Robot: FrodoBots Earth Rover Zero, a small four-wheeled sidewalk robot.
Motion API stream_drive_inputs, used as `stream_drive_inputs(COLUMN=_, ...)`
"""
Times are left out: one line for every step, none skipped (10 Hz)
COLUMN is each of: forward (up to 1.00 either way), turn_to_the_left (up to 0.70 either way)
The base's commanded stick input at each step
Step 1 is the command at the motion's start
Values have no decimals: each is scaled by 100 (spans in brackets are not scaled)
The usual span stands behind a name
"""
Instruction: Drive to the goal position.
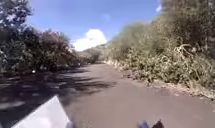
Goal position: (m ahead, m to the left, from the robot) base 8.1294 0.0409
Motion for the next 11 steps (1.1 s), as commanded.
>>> stream_drive_inputs(forward=50, turn_to_the_left=-34)
stream_drive_inputs(forward=50, turn_to_the_left=-49)
stream_drive_inputs(forward=50, turn_to_the_left=-41)
stream_drive_inputs(forward=50, turn_to_the_left=0)
stream_drive_inputs(forward=50, turn_to_the_left=0)
stream_drive_inputs(forward=50, turn_to_the_left=0)
stream_drive_inputs(forward=50, turn_to_the_left=0)
stream_drive_inputs(forward=50, turn_to_the_left=0)
stream_drive_inputs(forward=50, turn_to_the_left=0)
stream_drive_inputs(forward=50, turn_to_the_left=0)
stream_drive_inputs(forward=50, turn_to_the_left=0)
